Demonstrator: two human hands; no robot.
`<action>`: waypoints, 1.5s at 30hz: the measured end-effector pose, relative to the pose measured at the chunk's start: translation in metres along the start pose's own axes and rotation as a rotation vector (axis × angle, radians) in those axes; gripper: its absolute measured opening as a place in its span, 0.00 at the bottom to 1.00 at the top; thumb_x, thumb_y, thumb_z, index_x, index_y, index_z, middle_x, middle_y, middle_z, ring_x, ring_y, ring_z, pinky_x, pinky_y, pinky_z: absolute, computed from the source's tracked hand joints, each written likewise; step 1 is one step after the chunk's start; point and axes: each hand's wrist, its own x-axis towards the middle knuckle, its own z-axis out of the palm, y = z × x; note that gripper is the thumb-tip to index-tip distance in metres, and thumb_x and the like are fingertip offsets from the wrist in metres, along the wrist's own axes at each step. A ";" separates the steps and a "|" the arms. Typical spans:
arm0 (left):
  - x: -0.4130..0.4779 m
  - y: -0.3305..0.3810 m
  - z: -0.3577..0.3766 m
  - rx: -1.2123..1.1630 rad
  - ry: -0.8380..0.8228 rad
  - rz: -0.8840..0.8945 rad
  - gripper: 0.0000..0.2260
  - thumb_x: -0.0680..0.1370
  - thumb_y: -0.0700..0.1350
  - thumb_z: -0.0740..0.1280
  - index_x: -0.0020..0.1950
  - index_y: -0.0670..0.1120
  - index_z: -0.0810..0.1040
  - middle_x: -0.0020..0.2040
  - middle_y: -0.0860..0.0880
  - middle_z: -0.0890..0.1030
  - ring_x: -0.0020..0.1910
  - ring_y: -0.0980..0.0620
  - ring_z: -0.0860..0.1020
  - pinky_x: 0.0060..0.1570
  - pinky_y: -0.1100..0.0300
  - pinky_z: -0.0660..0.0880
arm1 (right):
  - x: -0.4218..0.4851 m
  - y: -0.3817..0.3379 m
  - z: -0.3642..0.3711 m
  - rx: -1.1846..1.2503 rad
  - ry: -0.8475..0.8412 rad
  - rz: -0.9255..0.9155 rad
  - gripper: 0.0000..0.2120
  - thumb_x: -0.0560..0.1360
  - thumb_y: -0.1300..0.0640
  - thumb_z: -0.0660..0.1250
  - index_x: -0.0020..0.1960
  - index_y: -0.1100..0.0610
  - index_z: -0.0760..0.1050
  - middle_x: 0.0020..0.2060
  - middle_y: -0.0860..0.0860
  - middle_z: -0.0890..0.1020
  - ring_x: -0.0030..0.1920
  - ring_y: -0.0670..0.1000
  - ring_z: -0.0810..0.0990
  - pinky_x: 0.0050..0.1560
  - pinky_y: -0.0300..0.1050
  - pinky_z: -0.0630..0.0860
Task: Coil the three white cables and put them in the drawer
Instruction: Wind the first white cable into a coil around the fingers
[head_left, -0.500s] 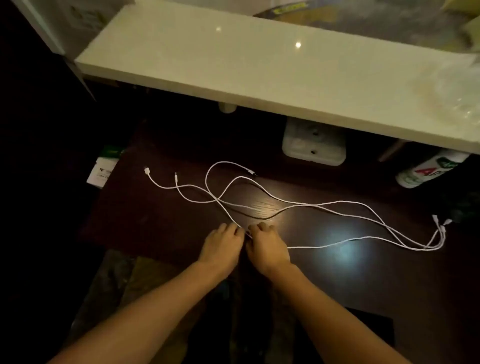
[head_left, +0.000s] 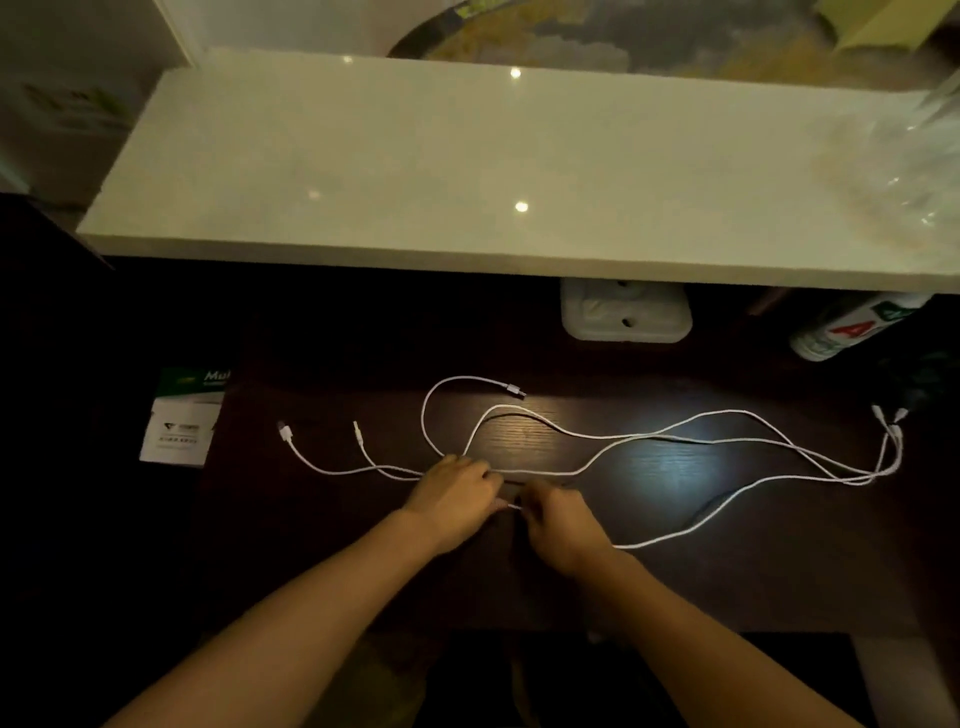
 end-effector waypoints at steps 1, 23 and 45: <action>-0.001 -0.004 -0.006 -0.030 -0.042 -0.008 0.18 0.80 0.54 0.62 0.64 0.45 0.74 0.61 0.44 0.75 0.61 0.43 0.73 0.59 0.50 0.70 | 0.000 0.002 -0.006 0.067 0.010 0.012 0.07 0.77 0.56 0.63 0.50 0.53 0.79 0.49 0.56 0.84 0.50 0.57 0.82 0.48 0.45 0.75; -0.034 0.072 -0.144 -2.188 -0.207 -0.158 0.18 0.80 0.54 0.57 0.31 0.50 0.64 0.25 0.54 0.54 0.21 0.57 0.51 0.23 0.62 0.50 | -0.021 0.114 -0.127 0.382 0.386 0.013 0.14 0.76 0.53 0.71 0.32 0.55 0.79 0.26 0.51 0.77 0.30 0.46 0.72 0.34 0.42 0.68; -0.045 0.092 -0.172 -2.014 -0.270 0.350 0.12 0.82 0.36 0.55 0.59 0.37 0.77 0.34 0.50 0.73 0.31 0.55 0.63 0.30 0.63 0.62 | -0.102 -0.037 -0.115 0.646 0.502 -0.503 0.13 0.78 0.59 0.62 0.43 0.42 0.78 0.39 0.42 0.79 0.42 0.42 0.79 0.45 0.39 0.76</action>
